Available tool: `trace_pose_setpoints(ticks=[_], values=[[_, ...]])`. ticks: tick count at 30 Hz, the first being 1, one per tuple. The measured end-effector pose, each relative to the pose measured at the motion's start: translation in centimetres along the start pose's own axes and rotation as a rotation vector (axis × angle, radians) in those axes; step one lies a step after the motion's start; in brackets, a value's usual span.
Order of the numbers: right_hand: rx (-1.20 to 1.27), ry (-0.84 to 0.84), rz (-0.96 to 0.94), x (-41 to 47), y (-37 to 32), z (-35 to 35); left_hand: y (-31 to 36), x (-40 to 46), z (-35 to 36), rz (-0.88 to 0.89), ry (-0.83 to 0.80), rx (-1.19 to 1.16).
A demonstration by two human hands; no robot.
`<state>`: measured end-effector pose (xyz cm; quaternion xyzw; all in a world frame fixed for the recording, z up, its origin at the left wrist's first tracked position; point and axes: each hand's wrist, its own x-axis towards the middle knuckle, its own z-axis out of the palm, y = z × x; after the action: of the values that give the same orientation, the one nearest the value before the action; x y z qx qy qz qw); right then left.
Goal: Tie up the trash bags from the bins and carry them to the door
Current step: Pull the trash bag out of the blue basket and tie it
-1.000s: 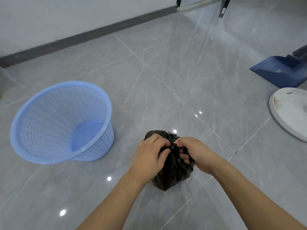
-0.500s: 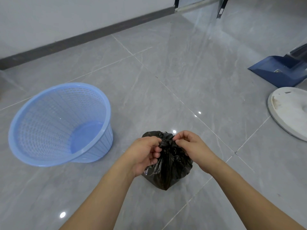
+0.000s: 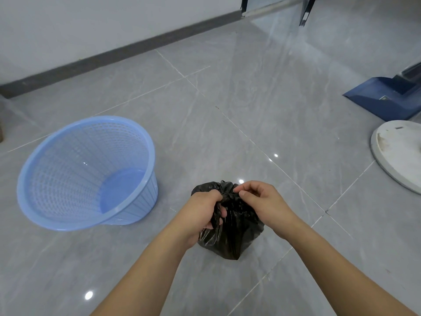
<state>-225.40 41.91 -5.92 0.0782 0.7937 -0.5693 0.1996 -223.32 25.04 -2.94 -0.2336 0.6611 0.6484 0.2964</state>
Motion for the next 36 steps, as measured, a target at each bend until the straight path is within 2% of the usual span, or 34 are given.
trace_pose_setpoints(ticks=[5,10,15,18,20,22,26,30,34,36], values=[[-0.104,0.109,-0.029,0.6,0.2,-0.8,-1.3,-0.8,-2.1,-0.042,-0.025,-0.120],[-0.278,0.178,-0.085,0.5,1.5,-0.2,-3.2,-0.5,-2.9,-0.044,0.067,0.015],[-0.373,0.234,-0.155,0.8,1.6,-0.4,-3.8,0.4,-2.2,-0.002,0.141,0.046],[-0.390,0.214,-0.160,0.7,1.8,0.0,-4.2,1.1,-2.4,0.037,0.218,0.048],[-0.347,0.197,-0.182,0.7,2.1,0.1,-4.6,1.3,-2.7,0.076,0.269,0.009],[-0.198,0.220,-0.174,0.7,2.2,0.0,-5.2,1.7,-3.1,0.123,0.303,-0.043],[0.036,0.320,-0.064,0.8,3.1,0.0,-6.4,3.1,-3.6,0.065,0.398,-0.152],[0.124,0.467,-0.065,0.9,4.9,1.1,-6.6,4.5,-2.2,0.023,0.332,-0.201],[0.058,0.614,-0.193,1.1,4.4,-0.4,-6.6,5.6,-0.6,0.055,0.253,-0.171],[0.231,0.693,-0.156,2.1,3.8,-1.3,-6.8,6.3,-0.2,0.095,0.245,-0.086]])
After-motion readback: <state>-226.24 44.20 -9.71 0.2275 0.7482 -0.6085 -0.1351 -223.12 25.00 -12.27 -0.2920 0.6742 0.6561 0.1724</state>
